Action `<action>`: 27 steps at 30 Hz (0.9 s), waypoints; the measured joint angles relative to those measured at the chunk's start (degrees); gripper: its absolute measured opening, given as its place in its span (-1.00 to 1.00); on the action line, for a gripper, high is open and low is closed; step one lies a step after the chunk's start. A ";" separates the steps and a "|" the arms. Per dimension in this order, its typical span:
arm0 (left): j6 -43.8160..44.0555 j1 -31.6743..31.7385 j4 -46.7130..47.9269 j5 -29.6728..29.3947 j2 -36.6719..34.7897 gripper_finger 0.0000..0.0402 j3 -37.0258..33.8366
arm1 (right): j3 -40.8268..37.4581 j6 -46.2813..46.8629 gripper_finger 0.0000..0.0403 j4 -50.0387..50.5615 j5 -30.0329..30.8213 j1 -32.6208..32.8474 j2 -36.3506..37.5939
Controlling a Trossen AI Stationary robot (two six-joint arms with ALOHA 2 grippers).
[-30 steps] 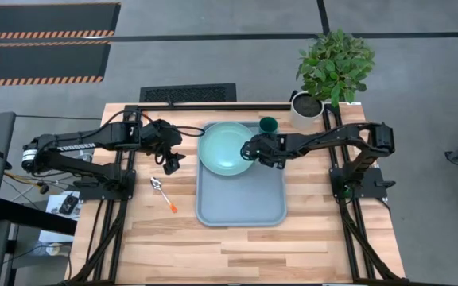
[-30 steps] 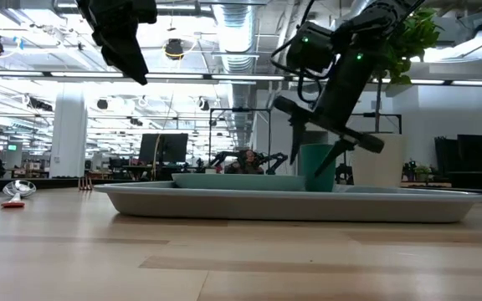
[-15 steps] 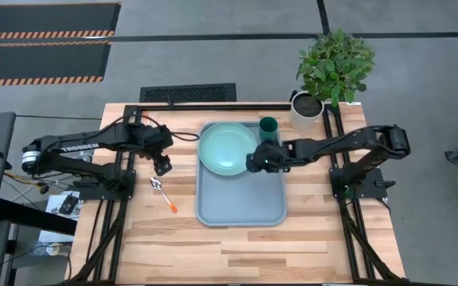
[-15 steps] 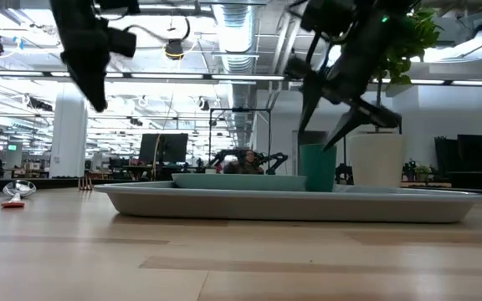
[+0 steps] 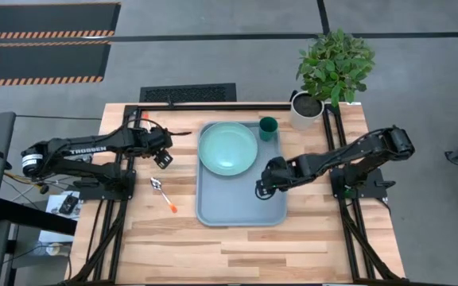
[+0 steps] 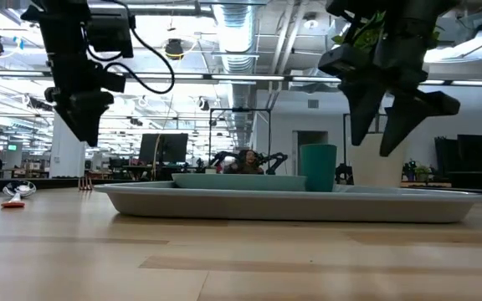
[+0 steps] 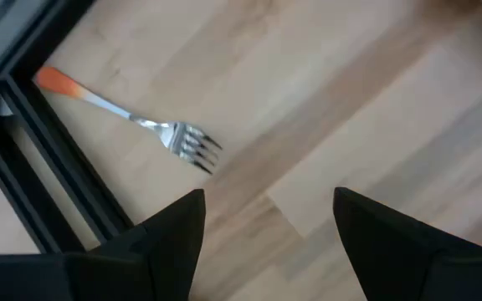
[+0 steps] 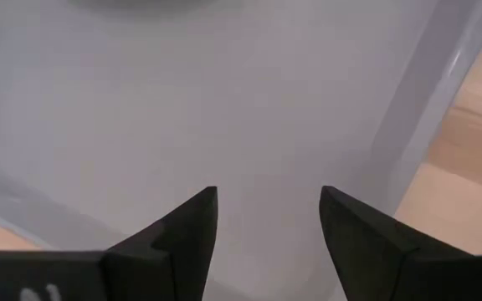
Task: Pick and place plate/cup/fork/spoon on tray
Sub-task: Put the orange fork on the gray serving tray to the bottom of the light green plate
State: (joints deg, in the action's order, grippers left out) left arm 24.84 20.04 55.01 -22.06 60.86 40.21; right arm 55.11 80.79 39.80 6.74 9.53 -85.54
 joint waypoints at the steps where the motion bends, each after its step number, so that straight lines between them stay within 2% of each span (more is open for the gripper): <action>1: -0.13 0.37 -0.37 -0.35 0.00 0.25 -0.57 | 0.00 -0.12 0.17 0.31 0.00 0.10 0.00; 8: -0.33 1.23 -2.80 0.78 1.60 0.25 -3.63 | 0.00 -1.77 0.14 0.73 -0.04 0.20 0.00; 13: 0.38 1.23 -3.57 -1.94 4.30 0.25 -3.63 | 0.00 -3.32 0.11 0.59 -0.15 0.20 0.00; 19: 0.05 1.23 -3.79 -0.07 9.93 0.25 -3.63 | 0.00 -3.93 0.11 0.56 -0.14 0.19 0.00; 27: -0.32 1.23 -4.93 -2.40 17.39 0.25 -3.65 | 0.00 -4.34 0.10 0.50 -0.61 0.14 0.00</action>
State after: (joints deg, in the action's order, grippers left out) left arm 24.52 21.28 50.08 -24.46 78.25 36.56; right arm 55.11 76.45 40.31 6.13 9.67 -85.54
